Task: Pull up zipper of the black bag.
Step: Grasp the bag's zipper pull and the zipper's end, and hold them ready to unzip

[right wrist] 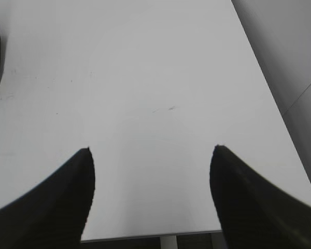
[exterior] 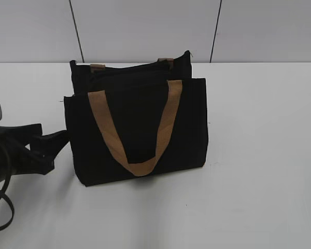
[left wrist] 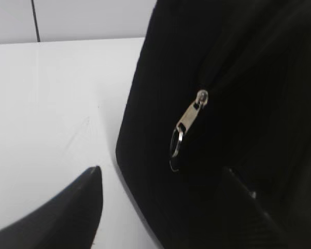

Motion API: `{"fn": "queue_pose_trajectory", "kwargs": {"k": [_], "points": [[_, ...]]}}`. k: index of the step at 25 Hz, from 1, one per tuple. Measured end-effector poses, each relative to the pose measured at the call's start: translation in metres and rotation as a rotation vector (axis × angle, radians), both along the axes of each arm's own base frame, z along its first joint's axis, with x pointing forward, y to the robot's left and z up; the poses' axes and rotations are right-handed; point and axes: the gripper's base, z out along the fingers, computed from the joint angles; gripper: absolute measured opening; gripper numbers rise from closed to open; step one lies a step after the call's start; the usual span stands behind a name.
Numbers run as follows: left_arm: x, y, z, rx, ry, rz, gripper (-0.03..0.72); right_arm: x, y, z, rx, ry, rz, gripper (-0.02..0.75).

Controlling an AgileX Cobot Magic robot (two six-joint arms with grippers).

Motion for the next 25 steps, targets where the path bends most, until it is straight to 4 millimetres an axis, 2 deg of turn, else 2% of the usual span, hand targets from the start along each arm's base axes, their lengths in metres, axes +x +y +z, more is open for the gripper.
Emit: {"fn": "queue_pose_trajectory", "kwargs": {"k": [5,15,25], "points": [[0.004,-0.004,-0.016,0.019,0.043,-0.025,0.461,0.000,0.000,0.000,0.000,0.000,0.000,0.538],[0.023,-0.013,-0.036,0.007,0.037,-0.033,0.446,0.000,0.000,0.000,0.000,0.000,0.000,0.538],[0.025,-0.016,-0.053,-0.001,0.040,-0.056,0.391,0.000,0.000,0.000,0.000,0.000,0.000,0.538]]}}
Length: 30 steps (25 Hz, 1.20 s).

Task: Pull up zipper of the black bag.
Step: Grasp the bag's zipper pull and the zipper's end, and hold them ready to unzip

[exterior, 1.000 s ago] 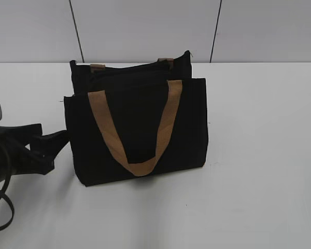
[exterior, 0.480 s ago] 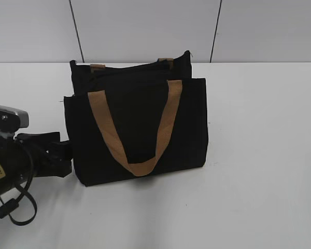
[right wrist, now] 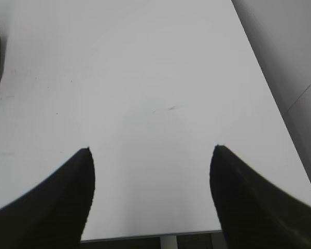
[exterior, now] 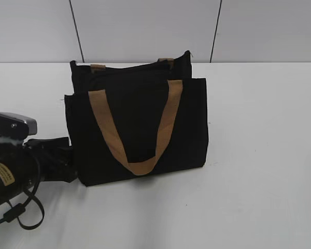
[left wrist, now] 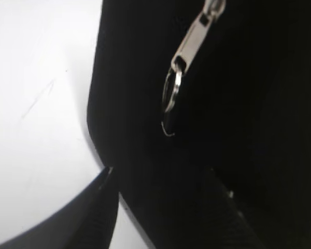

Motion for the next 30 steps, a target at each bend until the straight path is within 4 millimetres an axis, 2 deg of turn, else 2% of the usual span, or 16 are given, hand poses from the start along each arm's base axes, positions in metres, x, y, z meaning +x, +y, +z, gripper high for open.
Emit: {"fn": "queue_pose_trajectory", "kwargs": {"k": [7,22,30], "points": [[0.011,-0.006,0.001,-0.011,-0.028,-0.019,0.368,0.000,0.000,0.000,0.000,0.000,0.000,0.538],[0.017,-0.003,0.003,-0.022,-0.042,-0.045,0.358,0.000,0.000,0.000,0.000,0.000,0.000,0.538],[0.026,-0.007,0.008,-0.059,-0.069,-0.110,0.307,0.000,0.000,0.000,0.000,0.000,0.000,0.538]]}}
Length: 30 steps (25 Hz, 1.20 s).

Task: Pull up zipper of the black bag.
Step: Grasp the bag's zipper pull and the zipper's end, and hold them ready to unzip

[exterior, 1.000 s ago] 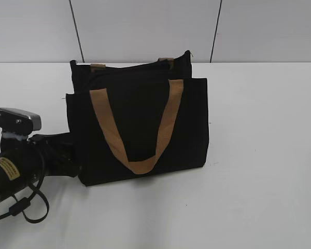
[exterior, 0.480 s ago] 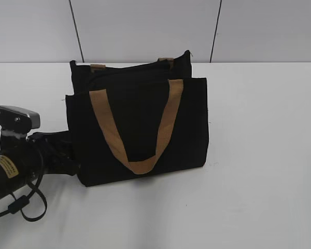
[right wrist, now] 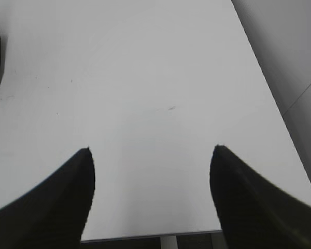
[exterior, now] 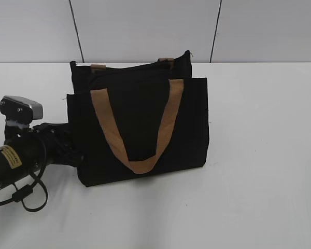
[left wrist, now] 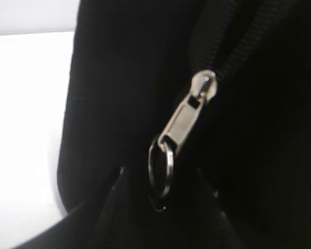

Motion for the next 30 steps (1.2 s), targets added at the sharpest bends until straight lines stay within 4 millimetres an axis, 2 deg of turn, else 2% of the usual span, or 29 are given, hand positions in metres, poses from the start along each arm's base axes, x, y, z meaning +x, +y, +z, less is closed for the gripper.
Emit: {"fn": "queue_pose_trajectory", "kwargs": {"k": [8,13,23,26,30], "points": [[0.000,0.000,-0.002,-0.003,0.006,-0.005,0.289,0.000,0.000,0.000,0.000,0.000,0.000,0.538],[-0.002,-0.001,-0.010,0.005,0.033,-0.022,0.200,0.000,0.000,0.000,0.000,0.000,0.000,0.538],[0.000,0.002,-0.013,0.005,0.041,0.016,0.041,0.000,0.000,0.000,0.000,0.000,0.000,0.538],[-0.001,0.006,-0.014,0.004,0.054,0.058,0.011,0.000,0.000,0.000,0.000,0.000,0.000,0.538],[-0.009,0.011,-0.012,0.007,0.069,0.086,0.011,0.000,0.000,0.000,0.000,0.000,0.000,0.538]]}}
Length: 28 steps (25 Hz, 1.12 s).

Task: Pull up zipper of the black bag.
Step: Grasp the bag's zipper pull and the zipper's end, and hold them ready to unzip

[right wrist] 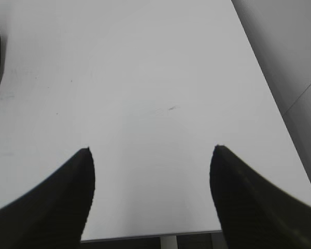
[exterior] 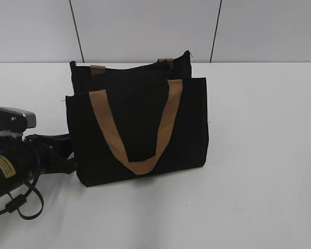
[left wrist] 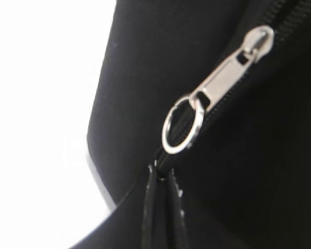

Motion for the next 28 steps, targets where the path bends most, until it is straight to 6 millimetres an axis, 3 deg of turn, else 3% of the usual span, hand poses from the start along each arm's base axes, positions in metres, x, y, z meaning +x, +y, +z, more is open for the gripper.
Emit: {"fn": "queue_pose_trajectory", "kwargs": {"k": [5,19,28], "points": [[-0.010,0.005,0.012,-0.002,-0.012,0.015,0.011,0.000,0.000,0.000,0.000,0.000,0.000,0.538],[-0.015,0.013,0.094,-0.112,-0.310,0.097,0.008,0.000,0.000,0.000,0.000,0.000,0.000,0.538],[-0.019,0.014,0.109,-0.121,-0.356,0.085,0.008,0.000,0.000,0.000,0.000,0.000,0.000,0.538]]}}
